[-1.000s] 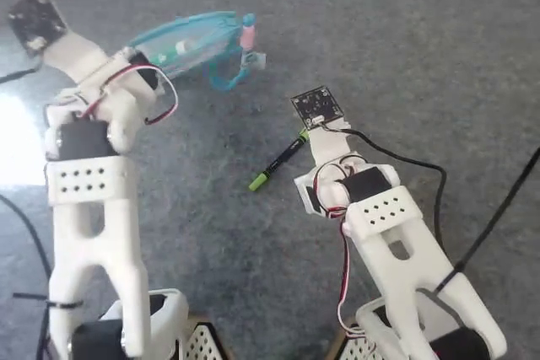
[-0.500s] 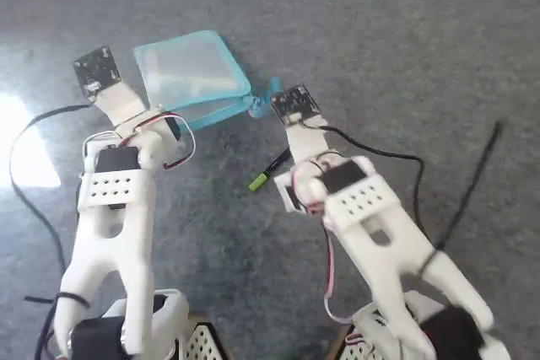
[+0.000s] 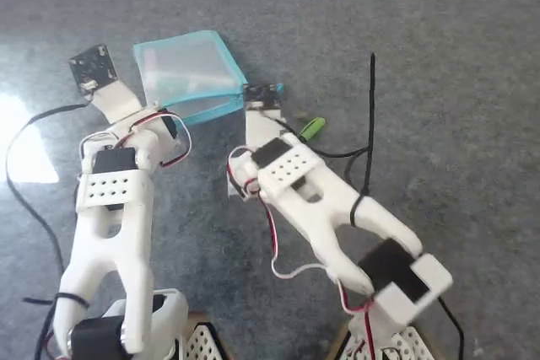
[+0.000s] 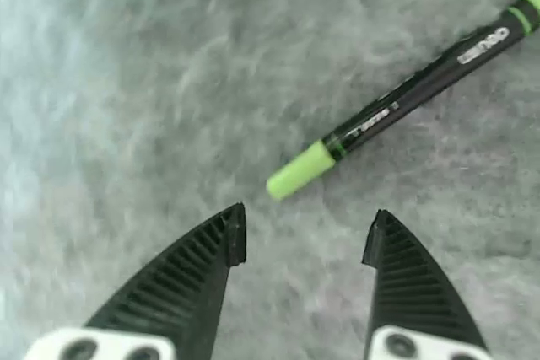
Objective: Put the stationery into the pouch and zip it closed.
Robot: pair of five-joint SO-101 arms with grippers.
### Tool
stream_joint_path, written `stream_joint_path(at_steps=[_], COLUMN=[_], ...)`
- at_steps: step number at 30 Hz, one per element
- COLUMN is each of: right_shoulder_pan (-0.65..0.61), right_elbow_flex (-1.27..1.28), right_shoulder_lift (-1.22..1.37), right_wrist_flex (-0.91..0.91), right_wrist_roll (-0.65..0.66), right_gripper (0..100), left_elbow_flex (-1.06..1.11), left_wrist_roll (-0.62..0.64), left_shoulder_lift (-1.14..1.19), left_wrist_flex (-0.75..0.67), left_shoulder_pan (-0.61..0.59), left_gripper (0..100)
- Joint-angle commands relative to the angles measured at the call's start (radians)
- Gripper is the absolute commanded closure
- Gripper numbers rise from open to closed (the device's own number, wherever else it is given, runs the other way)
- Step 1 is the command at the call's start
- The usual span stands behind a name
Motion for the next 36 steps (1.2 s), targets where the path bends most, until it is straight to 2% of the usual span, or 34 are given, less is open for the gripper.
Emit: stream_joint_path(at_steps=[1, 9, 13, 19, 24, 27, 32, 36], right_shoulder_pan=[0.061, 0.088, 0.088, 0.114, 0.194, 0.223, 0.231, 0.229], right_elbow_flex=[-0.117, -0.204, -0.269, -0.374, -0.384, -0.387, -0.379, -0.379], right_shoulder_lift=[0.051, 0.209, 0.262, 0.351, 0.357, 0.302, 0.108, -0.067], right_wrist_flex=[-0.007, 0.001, 0.088, 0.240, 0.318, 0.397, 0.559, 0.673], right_wrist_roll=[-0.072, -0.071, -0.069, -0.071, -0.060, 0.121, 0.499, 0.735], right_gripper=[76.5, 76.8, 76.9, 91.3, 92.4, 99.1, 99.1, 99.1], left_elbow_flex=[-0.010, -0.010, -0.010, -0.010, -0.010, -0.008, -0.008, -0.008], left_wrist_roll=[-0.011, -0.011, -0.009, -0.008, -0.008, -0.008, -0.008, -0.011], left_shoulder_lift=[-0.017, -0.017, -0.017, -0.017, -0.017, -0.017, -0.017, -0.017], left_wrist_flex=[-0.034, -0.032, -0.031, -0.029, -0.029, -0.031, -0.032, -0.032], left_shoulder_pan=[-0.012, -0.014, -0.014, -0.014, -0.014, -0.014, -0.012, -0.006], left_gripper=[99, 99, 99, 99, 99, 99, 99, 99])
